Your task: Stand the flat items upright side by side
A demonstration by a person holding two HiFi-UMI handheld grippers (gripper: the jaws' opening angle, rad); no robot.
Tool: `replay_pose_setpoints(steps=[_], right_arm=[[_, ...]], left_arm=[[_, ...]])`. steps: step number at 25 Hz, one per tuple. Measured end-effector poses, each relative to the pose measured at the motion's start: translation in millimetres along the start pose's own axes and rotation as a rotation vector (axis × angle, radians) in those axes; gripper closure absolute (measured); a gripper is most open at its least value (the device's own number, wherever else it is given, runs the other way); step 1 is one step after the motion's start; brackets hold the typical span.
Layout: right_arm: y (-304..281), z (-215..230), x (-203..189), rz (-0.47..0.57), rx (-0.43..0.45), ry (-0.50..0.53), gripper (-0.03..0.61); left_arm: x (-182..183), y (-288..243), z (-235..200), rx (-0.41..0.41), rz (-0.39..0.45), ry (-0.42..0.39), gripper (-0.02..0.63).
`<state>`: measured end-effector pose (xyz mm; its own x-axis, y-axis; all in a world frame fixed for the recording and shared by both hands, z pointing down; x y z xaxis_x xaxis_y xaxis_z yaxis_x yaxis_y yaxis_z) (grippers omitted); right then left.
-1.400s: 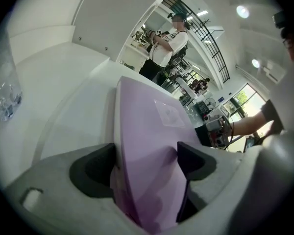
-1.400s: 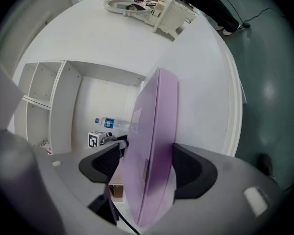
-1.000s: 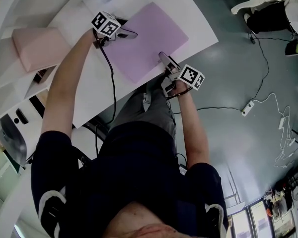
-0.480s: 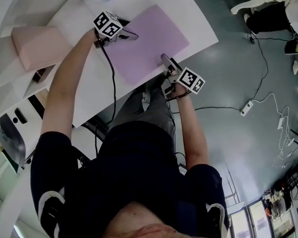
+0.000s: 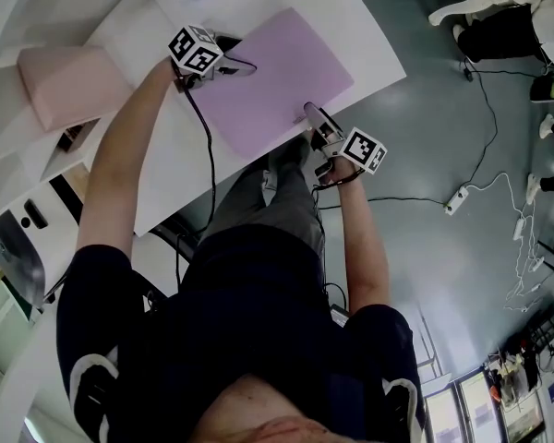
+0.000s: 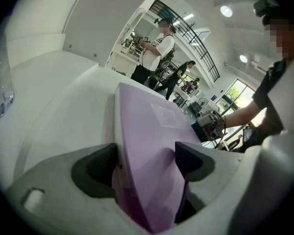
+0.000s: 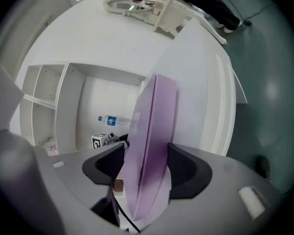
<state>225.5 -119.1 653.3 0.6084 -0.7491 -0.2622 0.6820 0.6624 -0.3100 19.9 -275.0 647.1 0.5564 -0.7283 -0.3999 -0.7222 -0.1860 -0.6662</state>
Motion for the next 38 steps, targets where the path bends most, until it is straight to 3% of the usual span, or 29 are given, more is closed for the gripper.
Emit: replay_pose_setpoints(steps=[4, 9, 13, 21, 29, 32, 38], right_arm=[[1.3, -1.6, -1.5, -0.043, 0.018, 0.056, 0.301], [3.1, -2.6, -7.2, -0.083, -0.032, 0.181, 0.295], [2.8, 0.8, -2.8, -0.107, -0.032, 0.080, 0.310], [20.6, 5.1, -17.3, -0.108, -0.130, 0.160, 0.344], [25.4, 17.4, -26.5, -0.099, -0.127, 0.084, 0.280], [26.3, 21.7, -26.4, -0.086, -0.111, 0.051, 0.332], [30.2, 19.9, -25.8, -0.079, -0.093, 0.008, 0.371]], left_arm=[[1.2, 0.1, 0.6, -0.008, -0.003, -0.012, 0.230], [-3.7, -0.6, 2.7, -0.043, 0.026, -0.010, 0.242], [-1.6, -1.4, 3.5, -0.039, 0.013, -0.018, 0.242], [-4.6, -12.2, 14.8, -0.055, -0.019, -0.054, 0.245], [-5.6, -27.6, 32.4, -0.091, -0.040, -0.081, 0.250], [-5.7, -29.7, 34.6, -0.092, -0.045, -0.089, 0.250], [-7.1, -30.5, 35.7, -0.092, -0.044, -0.089, 0.249]])
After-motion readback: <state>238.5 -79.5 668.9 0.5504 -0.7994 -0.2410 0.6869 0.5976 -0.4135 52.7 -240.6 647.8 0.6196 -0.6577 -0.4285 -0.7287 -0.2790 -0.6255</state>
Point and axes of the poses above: the fingertips, and each gripper's own axes: y backward along the fingers, z to its right, x out of its top, the point moved 5 cm from there along y, backward along the fingers, and after that the axes turned 11 degrees about y, right-handed, at the moved point
